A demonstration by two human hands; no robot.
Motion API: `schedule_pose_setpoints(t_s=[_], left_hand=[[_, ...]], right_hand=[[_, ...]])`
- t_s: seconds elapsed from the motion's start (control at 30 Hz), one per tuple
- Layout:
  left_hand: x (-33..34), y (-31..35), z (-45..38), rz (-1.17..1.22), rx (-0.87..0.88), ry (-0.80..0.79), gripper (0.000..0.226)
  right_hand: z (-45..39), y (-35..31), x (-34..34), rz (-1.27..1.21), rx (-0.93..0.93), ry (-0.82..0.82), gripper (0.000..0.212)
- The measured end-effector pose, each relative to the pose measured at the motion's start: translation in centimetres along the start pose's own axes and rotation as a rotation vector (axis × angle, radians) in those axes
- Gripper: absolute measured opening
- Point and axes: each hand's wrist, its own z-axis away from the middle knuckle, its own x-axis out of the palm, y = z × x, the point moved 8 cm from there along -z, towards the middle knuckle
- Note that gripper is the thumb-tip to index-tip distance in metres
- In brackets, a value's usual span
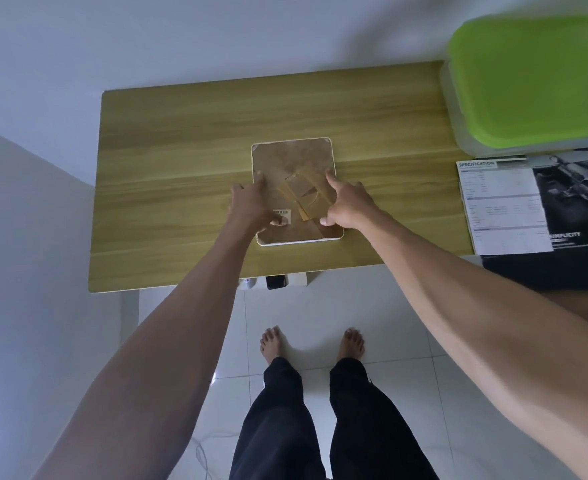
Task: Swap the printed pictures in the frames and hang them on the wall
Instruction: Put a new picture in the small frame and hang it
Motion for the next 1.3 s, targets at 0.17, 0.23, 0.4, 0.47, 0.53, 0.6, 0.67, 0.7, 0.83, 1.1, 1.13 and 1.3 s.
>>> schedule_pose_setpoints(t_s=[0.17,0.23,0.4,0.47,0.53,0.6,0.67,0.7,0.83,1.1,1.13,1.3], left_hand=[[0.0,-0.7,-0.3,0.076,-0.068,0.062,0.112],[0.0,-0.9,-0.1,0.135,-0.086,0.086,0.114],[0.3,-1.2,0.5,0.264,-0.079,0.119,0.111],[0.3,-1.7,0.8,0.376,-0.085,0.115,0.109],[0.3,-2.0,1.0,0.506,-0.068,0.079,0.103],[0.2,-1.7,1.6,0.576,-0.043,0.039,0.097],[0.2,-1.3,2.0,0.623,-0.015,0.013,0.095],[0.2,-0.9,2.4,0.665,-0.004,-0.004,0.096],[-0.3,1.1,3.3,0.785,0.054,-0.065,0.092],[-1.5,5.2,4.1,0.904,0.044,-0.082,0.099],[-2.2,6.0,4.4,0.900,0.039,-0.044,0.101],[-7.5,12.7,5.7,0.973,0.304,0.088,0.070]], right_hand=[[-0.2,0.0,0.2,-0.081,0.040,0.097,0.107],[-0.2,0.3,0.5,-0.133,0.042,0.122,0.107],[0.5,0.7,0.1,-0.262,0.007,0.150,0.101],[0.7,0.8,-0.3,-0.342,-0.013,0.135,0.097],[0.8,1.1,-0.5,-0.496,-0.029,0.114,0.093],[1.0,1.3,-0.9,-0.641,-0.045,0.096,0.082],[1.6,1.2,-1.7,-0.742,-0.070,0.116,0.072],[2.0,1.1,-2.4,-0.772,-0.096,0.151,0.068],[4.0,-0.8,-6.1,-0.771,-0.233,0.334,0.067],[9.2,-6.4,-12.4,-0.704,-0.481,0.635,0.049],[9.5,-6.9,-12.8,-0.655,-0.505,0.663,0.048],[10.5,-8.7,-13.8,-0.371,-0.578,0.773,0.065]])
